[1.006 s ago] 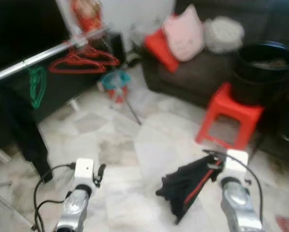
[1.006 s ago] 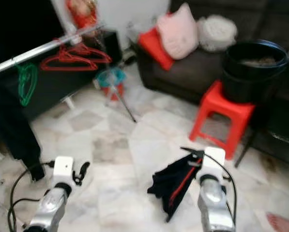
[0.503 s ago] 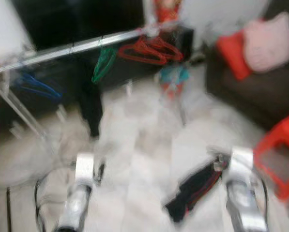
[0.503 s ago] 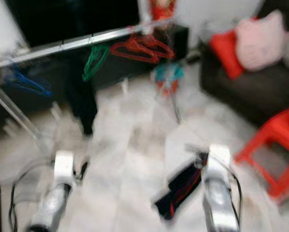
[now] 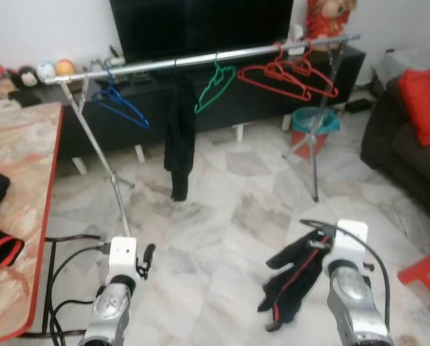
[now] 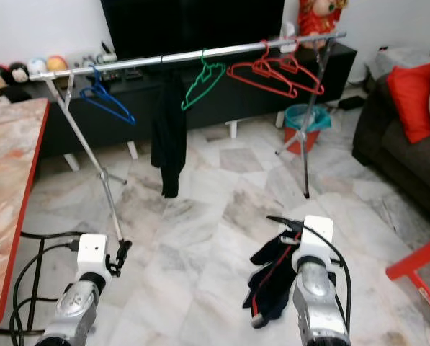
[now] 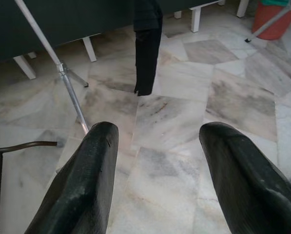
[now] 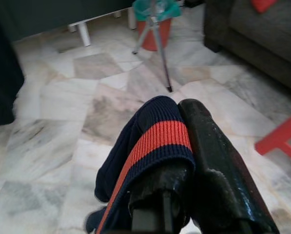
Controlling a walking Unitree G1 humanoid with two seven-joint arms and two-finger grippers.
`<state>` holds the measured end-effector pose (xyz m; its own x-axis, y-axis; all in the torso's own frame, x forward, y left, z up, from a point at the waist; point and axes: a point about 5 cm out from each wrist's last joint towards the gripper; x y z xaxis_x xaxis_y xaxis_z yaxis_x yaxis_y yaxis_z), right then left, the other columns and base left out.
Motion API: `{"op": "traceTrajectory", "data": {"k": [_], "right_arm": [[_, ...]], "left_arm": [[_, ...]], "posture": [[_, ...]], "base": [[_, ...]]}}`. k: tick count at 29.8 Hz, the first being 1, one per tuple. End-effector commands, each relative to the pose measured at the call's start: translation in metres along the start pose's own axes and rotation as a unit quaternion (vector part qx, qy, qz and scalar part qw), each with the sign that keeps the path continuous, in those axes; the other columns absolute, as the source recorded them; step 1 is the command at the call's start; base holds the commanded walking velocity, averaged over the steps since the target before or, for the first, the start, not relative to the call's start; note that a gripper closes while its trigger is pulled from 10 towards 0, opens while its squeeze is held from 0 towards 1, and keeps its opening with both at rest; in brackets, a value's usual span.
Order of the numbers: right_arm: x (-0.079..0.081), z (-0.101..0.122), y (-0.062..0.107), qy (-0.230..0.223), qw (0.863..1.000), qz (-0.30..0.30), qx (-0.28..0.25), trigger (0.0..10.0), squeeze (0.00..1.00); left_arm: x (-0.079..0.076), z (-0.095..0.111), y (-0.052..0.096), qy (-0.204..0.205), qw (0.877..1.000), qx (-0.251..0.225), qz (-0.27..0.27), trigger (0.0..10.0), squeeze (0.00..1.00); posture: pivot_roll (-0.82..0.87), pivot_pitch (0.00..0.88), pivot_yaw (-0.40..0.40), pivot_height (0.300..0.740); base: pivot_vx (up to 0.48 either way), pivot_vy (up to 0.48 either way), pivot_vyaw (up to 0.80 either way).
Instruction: Hang hanger
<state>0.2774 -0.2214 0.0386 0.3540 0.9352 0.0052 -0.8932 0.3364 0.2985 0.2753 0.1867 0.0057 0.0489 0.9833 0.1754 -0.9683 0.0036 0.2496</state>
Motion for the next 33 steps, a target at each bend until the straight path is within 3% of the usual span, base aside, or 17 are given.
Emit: {"op": "traceTrajectory", "data": {"k": [1,11,22,27,33], "right_arm": [[-0.002,0.004,-0.001,-0.012,1.0,-0.006,-0.011,10.0,0.0],[0.004,0.0,0.003,-0.047,0.999,0.005,-0.025,10.0,0.0],[0.007,-0.003,0.003,-0.05,0.999,0.008,-0.015,10.0,0.0],[0.007,-0.002,0.003,-0.05,0.998,0.01,-0.021,10.0,0.0],[0.01,-0.002,0.003,-0.041,0.999,0.017,-0.02,10.0,0.0]], "left_arm": [[0.004,0.003,-0.001,0.006,1.0,-0.004,0.006,10.0,0.0],[0.004,0.002,0.0,0.004,1.0,-0.004,0.003,10.0,0.0],[0.003,0.002,0.0,-0.002,1.0,-0.006,-0.003,10.0,0.0],[0.003,0.001,0.001,-0.002,1.0,-0.006,-0.003,10.0,0.0],[0.003,0.002,0.0,-0.001,1.0,-0.007,-0.001,10.0,0.0]], "posture": [[-0.01,0.003,0.041,0.74],[-0.01,0.0,0.044,0.74],[-0.01,0.0,0.049,0.74],[-0.01,0.0,0.048,0.74],[-0.01,0.0,0.048,0.74]], "base": [[0.0,0.0,0.0],[0.0,0.0,0.0],[0.065,0.0,0.0],[0.148,0.0,-0.74],[0.252,0.0,0.0]]}}
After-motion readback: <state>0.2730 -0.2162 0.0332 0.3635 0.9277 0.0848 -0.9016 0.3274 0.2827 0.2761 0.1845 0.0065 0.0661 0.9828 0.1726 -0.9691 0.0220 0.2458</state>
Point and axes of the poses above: a point about 5 cm out from each wrist's last joint towards the gripper, its own y axis pointing back from the gripper into the wrist, its own z axis along the axis of the wrist's last joint, x = y × z, and after that the axes turned 7 degrees about -y, right-handed
